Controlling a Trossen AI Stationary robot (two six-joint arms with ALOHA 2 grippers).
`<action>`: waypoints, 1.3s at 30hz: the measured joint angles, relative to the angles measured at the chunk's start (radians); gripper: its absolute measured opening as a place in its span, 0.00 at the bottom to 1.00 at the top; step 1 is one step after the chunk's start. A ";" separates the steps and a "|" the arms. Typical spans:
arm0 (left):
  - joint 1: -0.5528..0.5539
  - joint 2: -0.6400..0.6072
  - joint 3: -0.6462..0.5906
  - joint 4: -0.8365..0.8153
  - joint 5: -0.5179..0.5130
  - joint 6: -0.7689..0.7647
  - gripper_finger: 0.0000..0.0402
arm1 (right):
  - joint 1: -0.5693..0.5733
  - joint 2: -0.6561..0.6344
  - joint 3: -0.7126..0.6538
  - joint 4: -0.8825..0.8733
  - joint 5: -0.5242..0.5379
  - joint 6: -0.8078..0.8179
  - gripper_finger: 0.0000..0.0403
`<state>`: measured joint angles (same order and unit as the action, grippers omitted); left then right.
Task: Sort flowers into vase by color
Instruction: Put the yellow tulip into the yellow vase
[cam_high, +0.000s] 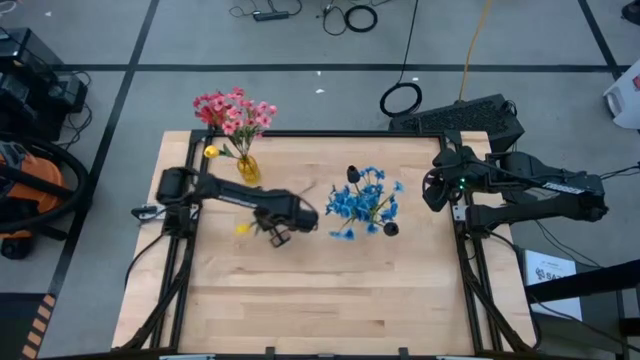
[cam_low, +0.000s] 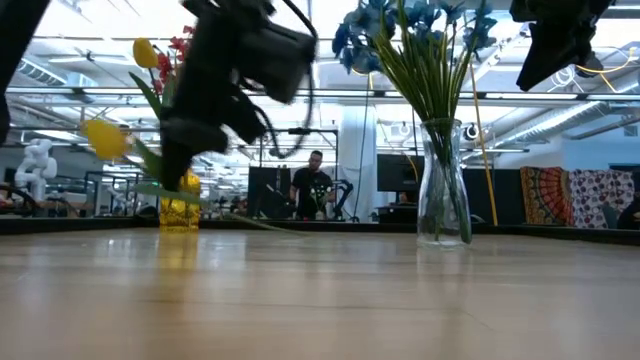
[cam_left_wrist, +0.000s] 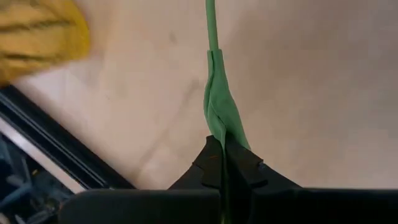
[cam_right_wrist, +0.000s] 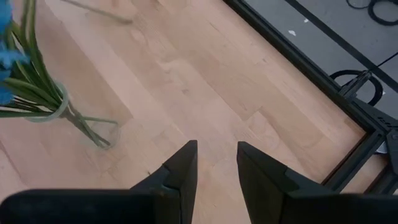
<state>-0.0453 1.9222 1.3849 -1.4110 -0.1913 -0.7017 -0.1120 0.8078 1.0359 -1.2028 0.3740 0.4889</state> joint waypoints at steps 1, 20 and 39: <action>-0.018 -0.026 -0.025 0.000 0.017 0.000 0.01 | 0.000 0.000 0.000 0.004 0.000 0.000 0.26; -0.163 -0.207 -0.166 0.286 0.083 1.344 0.00 | 0.000 0.000 0.000 0.047 0.000 -0.030 0.26; -0.093 -0.207 -0.164 0.702 -0.179 1.783 0.19 | 0.000 0.000 0.000 0.071 -0.006 -0.013 0.26</action>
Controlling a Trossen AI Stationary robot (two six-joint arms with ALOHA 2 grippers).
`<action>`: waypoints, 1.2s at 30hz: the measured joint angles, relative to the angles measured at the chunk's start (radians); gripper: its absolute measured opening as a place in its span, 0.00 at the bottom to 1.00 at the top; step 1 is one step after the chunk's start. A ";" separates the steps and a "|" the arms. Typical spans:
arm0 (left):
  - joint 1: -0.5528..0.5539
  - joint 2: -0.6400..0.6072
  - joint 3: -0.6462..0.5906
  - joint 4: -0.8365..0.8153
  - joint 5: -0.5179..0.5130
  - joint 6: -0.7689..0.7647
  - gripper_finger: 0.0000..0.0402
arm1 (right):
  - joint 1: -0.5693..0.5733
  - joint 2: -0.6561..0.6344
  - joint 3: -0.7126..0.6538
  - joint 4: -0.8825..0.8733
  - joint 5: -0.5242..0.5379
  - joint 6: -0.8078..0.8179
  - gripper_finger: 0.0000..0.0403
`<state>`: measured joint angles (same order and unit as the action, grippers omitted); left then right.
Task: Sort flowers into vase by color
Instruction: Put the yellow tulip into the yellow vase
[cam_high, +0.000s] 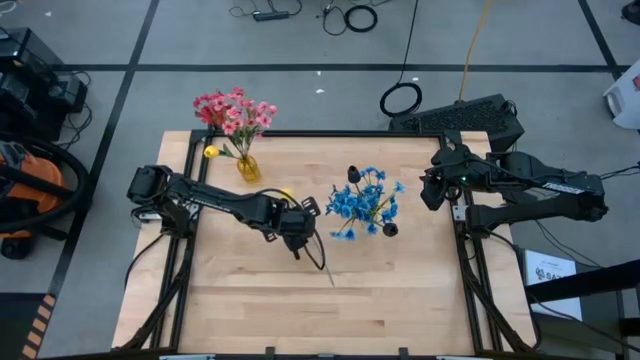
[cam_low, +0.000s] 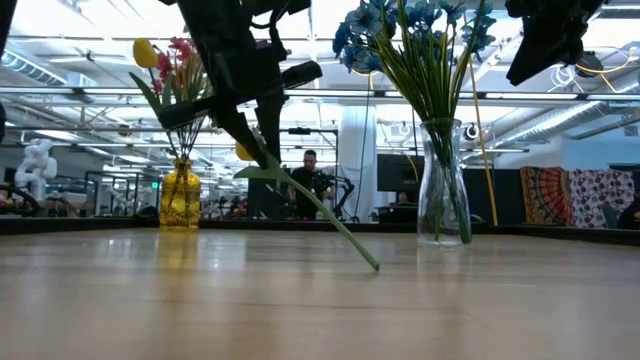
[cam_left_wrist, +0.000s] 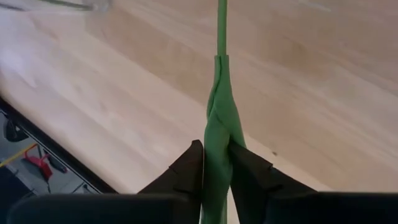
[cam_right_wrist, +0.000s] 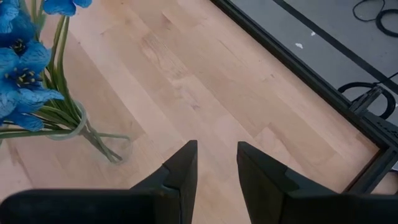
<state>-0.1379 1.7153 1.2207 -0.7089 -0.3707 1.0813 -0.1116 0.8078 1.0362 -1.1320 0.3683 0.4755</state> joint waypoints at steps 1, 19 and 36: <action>-0.001 0.000 0.000 -0.002 -0.001 -0.001 0.20 | 0.000 0.000 0.000 0.000 0.000 0.001 0.26; -0.002 0.000 0.000 -0.005 -0.027 -0.372 0.41 | 0.000 0.000 0.000 -0.019 -0.004 0.170 0.26; -0.094 0.000 0.000 -0.232 -0.081 -1.339 0.48 | -0.020 0.005 -0.022 -0.189 0.151 0.543 0.26</action>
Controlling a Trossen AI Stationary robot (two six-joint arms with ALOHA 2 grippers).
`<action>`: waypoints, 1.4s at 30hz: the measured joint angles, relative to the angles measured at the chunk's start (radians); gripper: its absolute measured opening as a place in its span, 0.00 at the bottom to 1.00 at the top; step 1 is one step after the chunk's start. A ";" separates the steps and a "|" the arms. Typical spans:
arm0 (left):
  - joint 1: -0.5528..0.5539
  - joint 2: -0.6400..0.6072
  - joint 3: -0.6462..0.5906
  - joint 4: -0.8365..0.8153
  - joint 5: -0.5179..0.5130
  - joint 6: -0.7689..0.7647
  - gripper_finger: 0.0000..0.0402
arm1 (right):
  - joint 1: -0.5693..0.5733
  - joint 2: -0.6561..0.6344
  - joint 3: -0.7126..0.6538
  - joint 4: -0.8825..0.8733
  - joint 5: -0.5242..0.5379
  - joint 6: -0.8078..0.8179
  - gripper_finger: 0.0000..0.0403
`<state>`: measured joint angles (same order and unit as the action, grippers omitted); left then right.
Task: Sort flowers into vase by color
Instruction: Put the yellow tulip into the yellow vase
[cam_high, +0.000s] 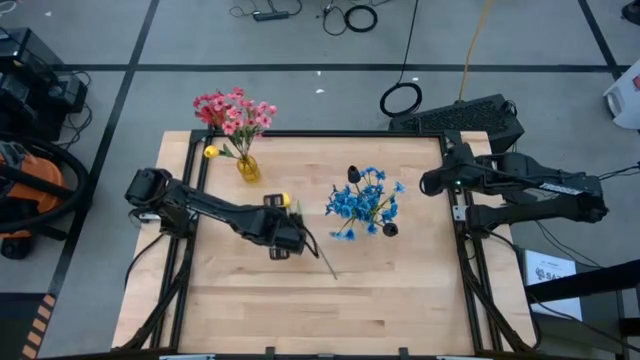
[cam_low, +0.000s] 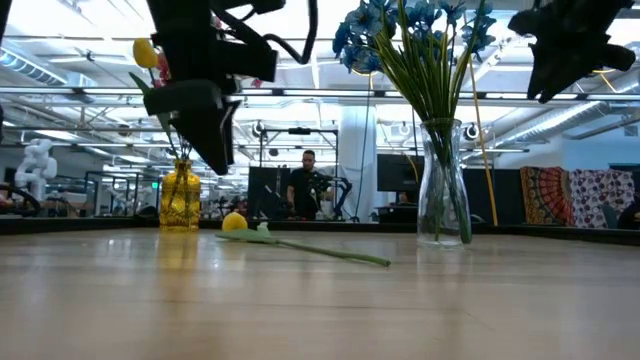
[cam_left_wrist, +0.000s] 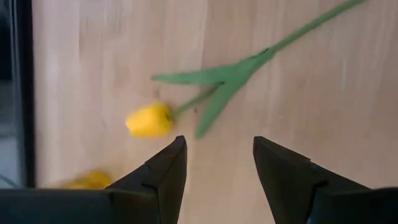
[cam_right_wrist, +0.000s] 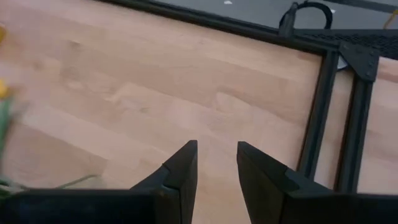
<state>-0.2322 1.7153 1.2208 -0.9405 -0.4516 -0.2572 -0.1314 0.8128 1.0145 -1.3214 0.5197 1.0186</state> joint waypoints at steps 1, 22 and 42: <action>-0.010 0.000 0.000 -0.008 0.000 -0.059 0.48 | -0.011 0.003 -0.011 0.001 -0.012 -0.011 0.26; 0.021 -0.001 0.099 -0.050 0.040 -1.443 0.48 | -0.576 -0.007 -0.278 0.470 -0.442 -0.758 0.07; 0.095 0.223 0.099 0.191 0.216 -1.668 0.48 | -0.745 0.036 -0.293 0.586 -0.634 -0.993 0.00</action>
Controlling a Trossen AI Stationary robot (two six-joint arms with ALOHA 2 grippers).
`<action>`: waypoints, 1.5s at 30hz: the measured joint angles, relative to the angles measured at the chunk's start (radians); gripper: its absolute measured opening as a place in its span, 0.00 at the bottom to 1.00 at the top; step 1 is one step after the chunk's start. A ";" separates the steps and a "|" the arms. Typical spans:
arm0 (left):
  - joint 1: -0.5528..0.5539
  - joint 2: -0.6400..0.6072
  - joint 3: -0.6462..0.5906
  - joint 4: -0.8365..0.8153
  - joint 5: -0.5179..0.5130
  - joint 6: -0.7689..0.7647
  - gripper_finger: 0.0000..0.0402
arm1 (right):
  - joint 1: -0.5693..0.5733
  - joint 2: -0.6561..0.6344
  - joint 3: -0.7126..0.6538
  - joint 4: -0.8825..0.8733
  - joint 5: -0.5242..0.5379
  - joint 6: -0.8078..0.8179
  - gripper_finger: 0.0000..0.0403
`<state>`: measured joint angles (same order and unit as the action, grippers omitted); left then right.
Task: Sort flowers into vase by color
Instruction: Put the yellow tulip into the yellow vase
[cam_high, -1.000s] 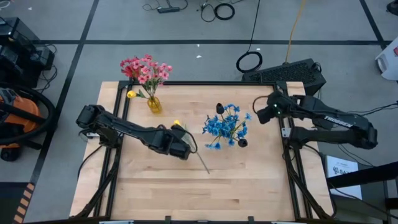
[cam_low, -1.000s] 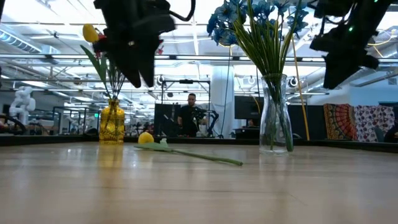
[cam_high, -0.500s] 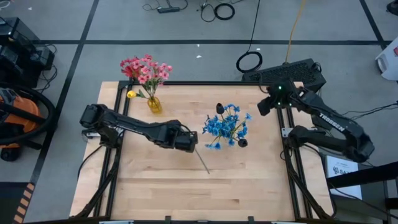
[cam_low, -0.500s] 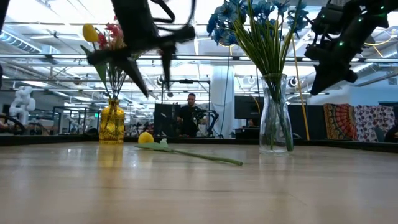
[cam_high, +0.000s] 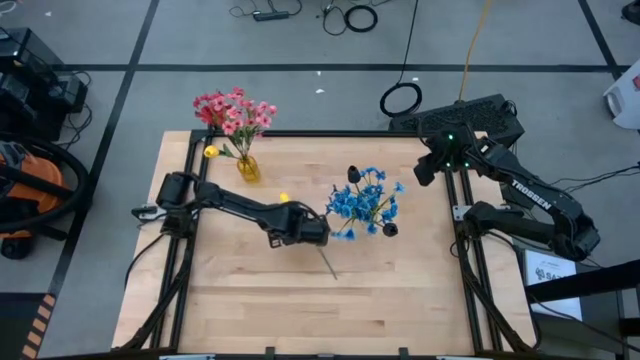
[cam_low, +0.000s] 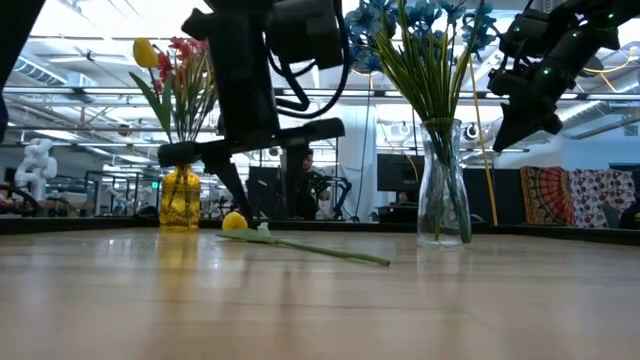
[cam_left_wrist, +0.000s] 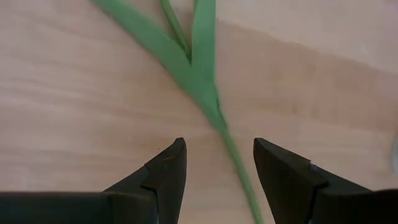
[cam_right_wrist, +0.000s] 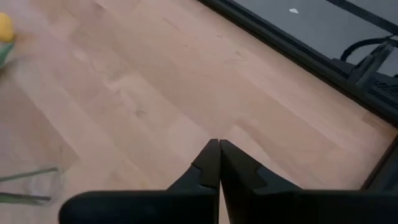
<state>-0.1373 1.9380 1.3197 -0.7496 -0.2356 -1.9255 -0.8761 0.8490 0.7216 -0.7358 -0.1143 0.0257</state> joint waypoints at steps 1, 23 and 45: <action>0.008 0.002 0.000 -0.001 0.000 0.000 0.48 | 0.000 0.000 0.000 -0.001 -0.001 -0.006 0.00; 0.108 0.068 0.003 -0.078 0.122 0.175 0.14 | 0.001 0.000 0.000 -0.009 -0.022 -0.076 0.00; -0.126 -0.362 -0.003 -0.415 -0.360 0.233 0.03 | 0.000 0.000 0.000 -0.023 -0.017 -0.038 0.00</action>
<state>-0.2631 1.5759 1.3170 -1.1645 -0.5959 -1.6926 -0.8757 0.8493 0.7216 -0.7586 -0.1318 -0.0122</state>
